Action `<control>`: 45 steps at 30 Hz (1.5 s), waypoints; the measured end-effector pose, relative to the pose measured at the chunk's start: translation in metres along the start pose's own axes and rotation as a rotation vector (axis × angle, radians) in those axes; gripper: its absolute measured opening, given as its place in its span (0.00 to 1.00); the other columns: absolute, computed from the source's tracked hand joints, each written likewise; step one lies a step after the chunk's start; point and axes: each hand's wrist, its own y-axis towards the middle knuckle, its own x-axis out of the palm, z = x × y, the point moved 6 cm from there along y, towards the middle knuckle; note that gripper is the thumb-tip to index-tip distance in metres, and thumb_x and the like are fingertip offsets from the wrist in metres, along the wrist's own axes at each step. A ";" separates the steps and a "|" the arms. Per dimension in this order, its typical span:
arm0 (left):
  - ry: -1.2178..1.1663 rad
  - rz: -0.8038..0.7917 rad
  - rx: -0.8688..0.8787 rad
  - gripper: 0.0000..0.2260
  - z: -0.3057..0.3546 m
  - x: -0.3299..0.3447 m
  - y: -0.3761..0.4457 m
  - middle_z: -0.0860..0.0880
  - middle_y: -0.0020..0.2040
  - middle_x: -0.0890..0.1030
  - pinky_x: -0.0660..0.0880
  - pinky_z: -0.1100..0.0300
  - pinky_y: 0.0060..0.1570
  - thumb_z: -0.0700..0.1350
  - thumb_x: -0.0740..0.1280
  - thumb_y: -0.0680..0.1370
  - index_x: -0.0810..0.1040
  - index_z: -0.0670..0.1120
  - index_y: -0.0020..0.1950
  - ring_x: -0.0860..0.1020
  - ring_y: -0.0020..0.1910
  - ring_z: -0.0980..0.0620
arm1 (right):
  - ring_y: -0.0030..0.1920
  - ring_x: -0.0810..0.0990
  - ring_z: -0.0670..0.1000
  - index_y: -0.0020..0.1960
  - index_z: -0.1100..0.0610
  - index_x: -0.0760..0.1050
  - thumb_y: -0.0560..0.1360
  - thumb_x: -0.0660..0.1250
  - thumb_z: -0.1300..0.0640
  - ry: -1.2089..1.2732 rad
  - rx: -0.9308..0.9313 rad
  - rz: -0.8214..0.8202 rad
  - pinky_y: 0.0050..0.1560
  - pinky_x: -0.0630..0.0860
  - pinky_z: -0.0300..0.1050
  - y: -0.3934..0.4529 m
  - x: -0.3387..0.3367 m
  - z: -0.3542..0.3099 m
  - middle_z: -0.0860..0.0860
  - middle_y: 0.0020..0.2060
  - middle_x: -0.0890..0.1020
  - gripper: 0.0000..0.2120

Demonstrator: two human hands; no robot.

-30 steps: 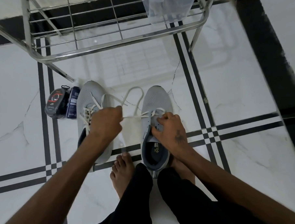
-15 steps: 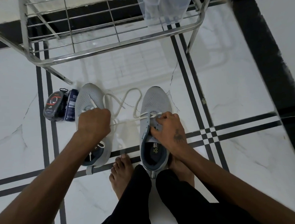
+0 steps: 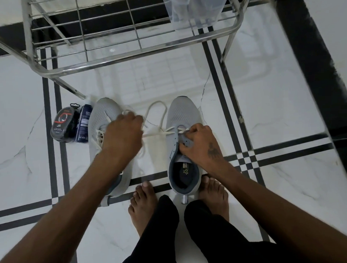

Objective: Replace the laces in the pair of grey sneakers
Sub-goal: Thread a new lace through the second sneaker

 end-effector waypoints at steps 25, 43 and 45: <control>-0.529 0.160 0.175 0.18 0.004 -0.039 0.014 0.45 0.40 0.81 0.69 0.54 0.52 0.51 0.66 0.81 0.81 0.39 0.39 0.77 0.43 0.47 | 0.48 0.76 0.44 0.55 0.51 0.77 0.75 0.69 0.54 0.241 -0.064 -0.034 0.49 0.75 0.41 0.002 -0.025 -0.040 0.46 0.49 0.77 0.09; -1.518 0.124 -0.527 0.11 -0.044 -0.045 0.017 0.52 0.34 0.74 0.59 0.66 0.22 0.40 0.58 0.84 0.78 0.48 0.45 0.62 0.24 0.57 | 0.47 0.81 0.44 0.52 0.57 0.83 0.83 0.62 0.57 0.561 -0.118 -0.344 0.52 0.75 0.40 -0.006 -0.033 -0.053 0.47 0.45 0.84 0.10; -1.289 0.113 -0.545 0.13 -0.056 -0.031 0.012 0.50 0.36 0.76 0.62 0.65 0.24 0.40 0.58 0.83 0.79 0.48 0.45 0.65 0.26 0.55 | 0.44 0.80 0.43 0.54 0.56 0.83 0.83 0.62 0.57 0.461 -0.116 -0.319 0.48 0.74 0.41 -0.006 -0.043 -0.034 0.47 0.43 0.84 0.11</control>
